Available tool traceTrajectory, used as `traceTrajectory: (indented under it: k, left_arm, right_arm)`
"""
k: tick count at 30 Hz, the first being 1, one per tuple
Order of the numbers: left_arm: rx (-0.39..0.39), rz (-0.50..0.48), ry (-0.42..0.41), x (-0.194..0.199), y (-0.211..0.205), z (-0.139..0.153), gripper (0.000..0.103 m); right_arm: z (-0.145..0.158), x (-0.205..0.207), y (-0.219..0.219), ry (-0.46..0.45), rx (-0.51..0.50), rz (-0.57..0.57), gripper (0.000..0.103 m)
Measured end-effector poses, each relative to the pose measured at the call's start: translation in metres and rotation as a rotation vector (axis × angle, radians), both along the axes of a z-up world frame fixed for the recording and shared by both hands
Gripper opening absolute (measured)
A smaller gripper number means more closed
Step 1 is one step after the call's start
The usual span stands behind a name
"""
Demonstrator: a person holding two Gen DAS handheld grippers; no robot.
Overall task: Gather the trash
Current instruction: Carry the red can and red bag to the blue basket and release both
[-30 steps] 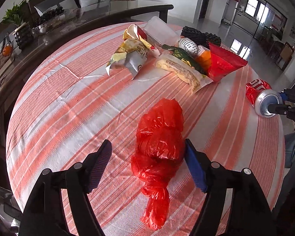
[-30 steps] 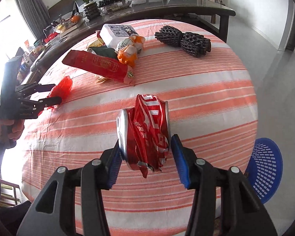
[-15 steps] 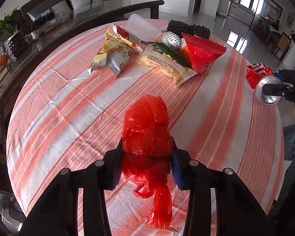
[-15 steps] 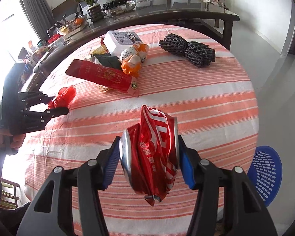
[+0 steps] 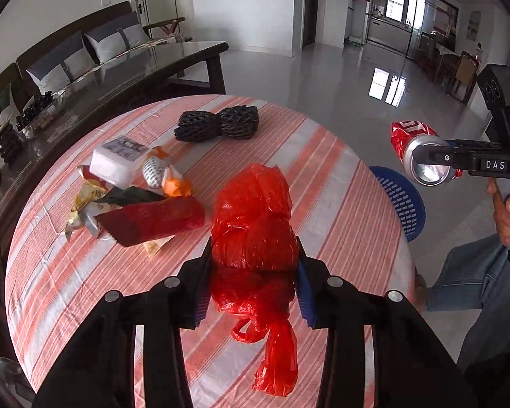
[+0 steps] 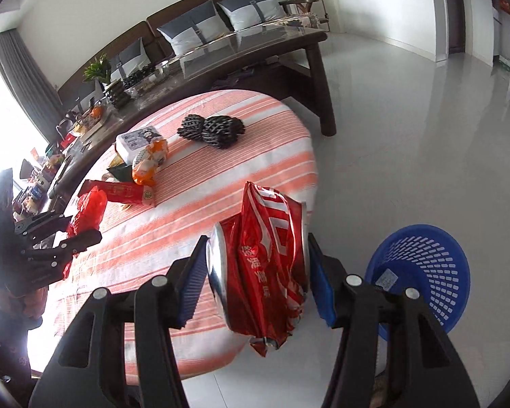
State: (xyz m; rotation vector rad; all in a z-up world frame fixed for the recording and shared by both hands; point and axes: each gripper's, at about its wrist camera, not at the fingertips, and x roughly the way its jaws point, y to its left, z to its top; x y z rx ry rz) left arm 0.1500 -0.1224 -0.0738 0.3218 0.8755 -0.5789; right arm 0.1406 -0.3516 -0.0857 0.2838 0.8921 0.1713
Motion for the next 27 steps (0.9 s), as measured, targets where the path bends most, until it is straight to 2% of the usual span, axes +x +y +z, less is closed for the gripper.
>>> traceTrajectory:
  k: [4, 10, 16, 22, 24, 25, 26, 27]
  left_arm:
    - [-0.035, -0.082, 0.025, -0.001, -0.069, 0.001, 0.041]
    - [-0.103, -0.229, 0.156, -0.002, -0.187, -0.016, 0.041]
    - [-0.11, -0.313, 0.249, 0.003, -0.285, -0.061, 0.042]
    - [-0.096, -0.327, 0.282, 0.017, -0.346, -0.109, 0.044]
    - [-0.111, -0.324, 0.281, 0.024, -0.361, -0.123, 0.051]
    - [-0.113, -0.318, 0.277, 0.027, -0.367, -0.13, 0.068]
    - [-0.111, -0.308, 0.264, 0.028, -0.373, -0.135, 0.077]
    - [-0.104, -0.296, 0.243, 0.029, -0.374, -0.137, 0.078]
  right_arm:
    - [-0.002, -0.013, -0.062, 0.009, -0.015, -0.102, 0.054]
    - [-0.024, -0.016, -0.148, 0.07, -0.092, -0.251, 0.054]
    - [-0.063, -0.011, -0.213, 0.136, -0.103, -0.349, 0.054]
    - [-0.087, -0.002, -0.248, 0.138, -0.035, -0.388, 0.054]
    - [-0.093, -0.001, -0.259, 0.132, -0.003, -0.395, 0.057]
    - [-0.095, 0.0, -0.262, 0.132, 0.01, -0.399, 0.063]
    - [-0.095, -0.002, -0.267, 0.127, 0.018, -0.413, 0.073]
    - [-0.093, -0.004, -0.268, 0.118, 0.018, -0.433, 0.074]
